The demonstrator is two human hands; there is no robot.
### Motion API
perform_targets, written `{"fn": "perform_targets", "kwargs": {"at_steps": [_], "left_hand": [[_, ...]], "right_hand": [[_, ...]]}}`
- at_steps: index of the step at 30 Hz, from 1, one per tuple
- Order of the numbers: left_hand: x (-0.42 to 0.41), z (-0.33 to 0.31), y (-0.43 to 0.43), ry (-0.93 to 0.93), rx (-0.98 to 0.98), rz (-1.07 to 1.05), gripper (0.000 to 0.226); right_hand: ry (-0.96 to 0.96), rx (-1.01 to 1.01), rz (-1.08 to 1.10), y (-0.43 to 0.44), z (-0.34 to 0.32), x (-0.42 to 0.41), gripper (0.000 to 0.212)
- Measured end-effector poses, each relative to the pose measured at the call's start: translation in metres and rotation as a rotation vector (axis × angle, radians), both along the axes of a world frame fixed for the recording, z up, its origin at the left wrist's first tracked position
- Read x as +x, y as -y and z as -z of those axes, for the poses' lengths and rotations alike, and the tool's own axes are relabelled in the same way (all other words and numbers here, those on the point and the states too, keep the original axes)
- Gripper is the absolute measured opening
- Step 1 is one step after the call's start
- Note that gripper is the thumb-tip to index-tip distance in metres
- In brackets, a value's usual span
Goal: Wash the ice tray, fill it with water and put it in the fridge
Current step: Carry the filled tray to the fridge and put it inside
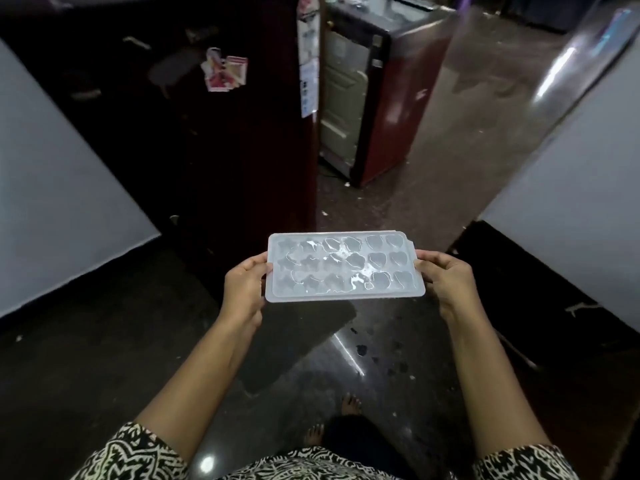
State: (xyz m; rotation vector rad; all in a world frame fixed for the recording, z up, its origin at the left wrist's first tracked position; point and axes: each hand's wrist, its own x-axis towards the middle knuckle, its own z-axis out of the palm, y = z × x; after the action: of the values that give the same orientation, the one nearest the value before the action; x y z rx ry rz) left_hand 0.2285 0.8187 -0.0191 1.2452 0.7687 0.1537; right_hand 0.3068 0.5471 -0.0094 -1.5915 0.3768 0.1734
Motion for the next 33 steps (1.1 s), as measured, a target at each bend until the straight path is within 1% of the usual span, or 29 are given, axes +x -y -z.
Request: {"fn": "perform_targets", "kwargs": {"at_steps": [5,8,12,16,21,23,26,28,32,33], "left_hand": [[-0.018,0.002,-0.032,0.048,-0.049,-0.199,0.015],[-0.029,0.004,-0.048,0.071,-0.077,-0.329,0.015],[-0.04,0.006,-0.062,0.106,-0.115,-0.487,0.008],[-0.046,0.006,-0.071,0.146,-0.168,-0.613,0.01],[-0.053,0.007,-0.083,0.201,-0.235,-0.732,0.028],[-0.057,0.009,-0.088,0.223,-0.259,-0.779,0.027],[-0.063,0.01,-0.094,0.258,-0.292,-0.825,0.015],[-0.067,0.01,-0.099,0.29,-0.316,-0.839,0.02],[-0.075,0.009,-0.109,0.339,-0.379,-0.838,0.044],[-0.077,0.009,-0.113,0.341,-0.387,-0.842,0.046]], "right_hand": [[-0.005,0.005,-0.155,-0.047,-0.003,0.02,0.013],[-0.007,-0.004,-0.276,-0.076,-0.006,0.032,0.013],[-0.002,-0.005,-0.408,-0.108,-0.008,0.046,0.013],[-0.003,0.0,-0.525,-0.137,-0.009,0.059,0.012],[0.005,-0.009,-0.653,-0.17,-0.009,0.071,0.012],[0.007,0.001,-0.696,-0.184,-0.008,0.075,0.012],[0.002,0.003,-0.759,-0.205,-0.008,0.078,0.012],[0.008,0.002,-0.802,-0.219,-0.007,0.079,0.012],[0.017,-0.009,-0.852,-0.244,-0.006,0.081,0.013],[0.017,-0.013,-0.865,-0.25,-0.005,0.081,0.013]]}}
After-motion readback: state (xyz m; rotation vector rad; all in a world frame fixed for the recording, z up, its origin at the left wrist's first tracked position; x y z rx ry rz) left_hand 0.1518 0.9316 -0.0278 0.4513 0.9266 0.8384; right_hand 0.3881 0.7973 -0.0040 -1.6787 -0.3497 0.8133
